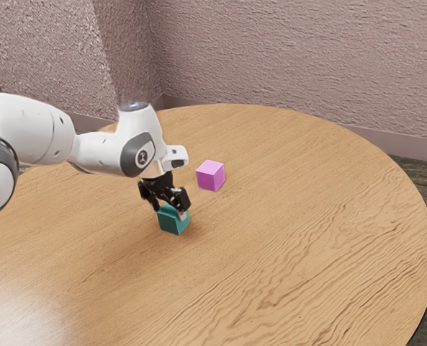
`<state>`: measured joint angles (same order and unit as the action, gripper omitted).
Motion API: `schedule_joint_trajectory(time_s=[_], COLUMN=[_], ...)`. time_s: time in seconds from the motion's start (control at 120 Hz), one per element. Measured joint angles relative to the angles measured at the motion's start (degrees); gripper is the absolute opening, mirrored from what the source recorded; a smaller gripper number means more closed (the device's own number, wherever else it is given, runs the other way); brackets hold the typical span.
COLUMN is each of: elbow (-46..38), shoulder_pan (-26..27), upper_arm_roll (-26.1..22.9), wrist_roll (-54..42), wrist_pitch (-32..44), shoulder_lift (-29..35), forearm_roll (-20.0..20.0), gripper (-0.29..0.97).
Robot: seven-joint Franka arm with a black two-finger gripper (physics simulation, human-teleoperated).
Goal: Pick up the blue block with one arm, and put the blue block on the pink block with one arm
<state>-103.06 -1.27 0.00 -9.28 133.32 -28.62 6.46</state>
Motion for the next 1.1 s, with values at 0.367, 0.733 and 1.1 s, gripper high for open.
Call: schedule_joint_trajectory(time_s=[0.367,0.733,1.1], elbow=[2.2,1.3,9.1], shoulder_pan=[-0.2,-0.2,0.2], upper_arm_roll=[-0.6,-0.6,-0.6], wrist_roll=[-1.1,-1.5,0.1], wrist_pitch=[1.0,1.2,-0.5], shoulder_lift=[-2.4,-2.2,-1.6], forearm_roll=[0.0,1.4,-4.1], gripper=[0.68,0.58,0.31])
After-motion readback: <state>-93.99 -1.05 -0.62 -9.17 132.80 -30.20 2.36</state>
